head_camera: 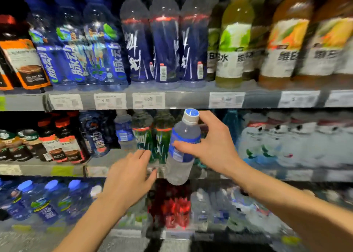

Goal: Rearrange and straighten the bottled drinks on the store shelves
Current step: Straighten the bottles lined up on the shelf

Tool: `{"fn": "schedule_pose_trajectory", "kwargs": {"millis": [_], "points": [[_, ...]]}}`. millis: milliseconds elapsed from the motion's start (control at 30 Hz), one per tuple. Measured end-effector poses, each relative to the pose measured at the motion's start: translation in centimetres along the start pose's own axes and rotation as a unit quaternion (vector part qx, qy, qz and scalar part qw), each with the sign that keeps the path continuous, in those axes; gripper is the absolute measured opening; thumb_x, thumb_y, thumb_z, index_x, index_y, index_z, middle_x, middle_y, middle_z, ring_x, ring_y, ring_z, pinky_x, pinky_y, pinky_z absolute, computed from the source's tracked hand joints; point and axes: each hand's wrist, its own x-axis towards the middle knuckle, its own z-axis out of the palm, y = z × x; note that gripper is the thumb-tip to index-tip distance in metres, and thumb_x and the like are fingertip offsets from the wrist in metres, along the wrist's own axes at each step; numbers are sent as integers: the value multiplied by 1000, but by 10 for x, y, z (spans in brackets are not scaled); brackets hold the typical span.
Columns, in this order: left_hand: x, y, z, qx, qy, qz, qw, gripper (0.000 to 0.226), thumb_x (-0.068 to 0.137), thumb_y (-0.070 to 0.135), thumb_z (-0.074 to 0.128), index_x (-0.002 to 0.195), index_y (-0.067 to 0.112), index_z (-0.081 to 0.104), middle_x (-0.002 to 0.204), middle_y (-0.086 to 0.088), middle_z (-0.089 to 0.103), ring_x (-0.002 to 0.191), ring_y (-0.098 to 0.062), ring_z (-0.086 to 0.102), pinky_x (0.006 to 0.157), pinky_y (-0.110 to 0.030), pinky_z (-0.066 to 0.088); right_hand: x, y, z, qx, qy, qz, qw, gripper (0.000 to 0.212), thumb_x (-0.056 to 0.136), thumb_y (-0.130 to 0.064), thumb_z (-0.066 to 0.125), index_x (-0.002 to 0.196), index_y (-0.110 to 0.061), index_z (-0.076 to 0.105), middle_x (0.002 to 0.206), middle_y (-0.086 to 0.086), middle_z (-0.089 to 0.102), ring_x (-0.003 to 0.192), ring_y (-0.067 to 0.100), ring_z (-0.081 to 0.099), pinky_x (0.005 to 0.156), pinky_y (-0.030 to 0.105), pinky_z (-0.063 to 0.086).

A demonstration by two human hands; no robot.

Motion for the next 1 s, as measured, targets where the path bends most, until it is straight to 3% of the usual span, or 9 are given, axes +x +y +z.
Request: {"fn": "schedule_pose_trajectory", "kwargs": {"millis": [100,233,300,400,633,767,867,1000], "points": [[20,54,1,13,8,34,999,43,71,45,76,101,18,64,87,2,65,75,-25,69,46,-34,52,-20,11,-63,-15,30,18,999,48,65,-20,90,101,-32,61,104,-5,64,92,7,62,76,15,48],[47,135,3,-39,17,74,996,47,80,54,51,112,21,61,99,5,68,87,-22,70,55,-36,58,-43,28,-146,-12,92,55,994,57,63,-16,91,111,-28,63,104,-11,68,91,3,64,76,12,48],[57,173,5,-44,17,103,994,46,79,53,52,111,21,62,98,5,68,85,-21,71,52,-34,57,-54,38,-184,-26,125,65,990,59,62,-18,92,111,-30,63,101,-18,68,89,-1,63,75,10,47],[71,222,5,-48,4,131,990,45,77,48,70,113,22,63,101,6,69,89,-20,71,53,-34,57,-70,51,-236,-30,156,85,984,59,64,-21,91,112,-37,60,102,-27,64,93,0,63,75,17,53],[98,326,8,-99,4,172,980,47,88,53,59,128,28,55,121,9,64,105,-19,66,67,-36,54,-101,95,-330,-30,236,120,964,64,66,-18,91,123,-27,63,110,-10,70,102,12,66,80,31,58],[110,376,14,-145,-3,176,974,48,91,52,54,133,31,48,130,14,57,114,-15,61,76,-36,53,-113,117,-371,-25,277,125,952,60,67,-14,90,119,-29,65,110,-14,70,101,6,66,81,23,57],[119,406,23,-167,-8,188,968,48,93,52,51,135,31,45,131,15,55,113,-13,61,77,-36,54,-121,136,-397,-28,311,127,942,64,65,-12,91,122,-25,65,114,-11,71,101,6,67,83,25,57],[131,446,33,-224,-23,188,956,49,91,48,56,136,32,45,133,16,53,116,-12,58,83,-37,54,-128,158,-426,-34,337,123,933,64,65,-7,90,119,-29,65,107,-17,71,95,1,68,80,20,56]]}}
